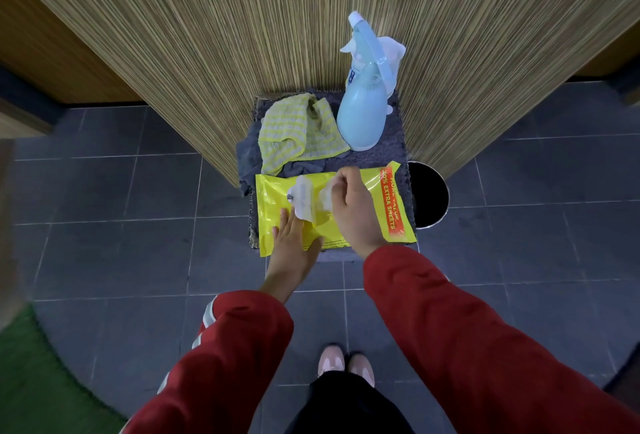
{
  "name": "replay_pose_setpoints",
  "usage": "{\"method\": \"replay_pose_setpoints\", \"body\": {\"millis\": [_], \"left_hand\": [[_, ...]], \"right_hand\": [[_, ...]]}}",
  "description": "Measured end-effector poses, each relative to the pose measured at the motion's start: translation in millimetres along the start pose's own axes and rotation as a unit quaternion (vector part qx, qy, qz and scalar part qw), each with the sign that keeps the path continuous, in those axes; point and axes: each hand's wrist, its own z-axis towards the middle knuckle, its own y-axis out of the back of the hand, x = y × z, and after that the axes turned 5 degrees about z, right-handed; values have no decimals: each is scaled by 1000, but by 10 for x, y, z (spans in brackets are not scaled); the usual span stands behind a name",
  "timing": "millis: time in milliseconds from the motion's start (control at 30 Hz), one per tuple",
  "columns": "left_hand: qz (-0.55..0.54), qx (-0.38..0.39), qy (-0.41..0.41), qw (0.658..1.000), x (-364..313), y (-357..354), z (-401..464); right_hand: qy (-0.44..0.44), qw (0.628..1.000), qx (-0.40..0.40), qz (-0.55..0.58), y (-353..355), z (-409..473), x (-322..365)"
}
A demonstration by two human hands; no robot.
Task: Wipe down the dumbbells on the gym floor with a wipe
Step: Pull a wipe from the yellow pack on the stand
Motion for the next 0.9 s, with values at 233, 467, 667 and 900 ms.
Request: {"method": "replay_pose_setpoints", "body": {"millis": [233,467,667,900], "left_hand": [[22,-12,-4,1000,19,-35,13],[24,-26,-6,999,-15,-16,22],[34,-40,-18,998,-34,-35,32],[37,-29,5,999,-76,-75,73]], "right_hand": [[93,902,156,-393,-18,52,-76],[67,980,22,-184,-71,-75,-71],[-5,999,-28,-34,3,-71,97],[6,994,-95,51,7,45,305]]}}
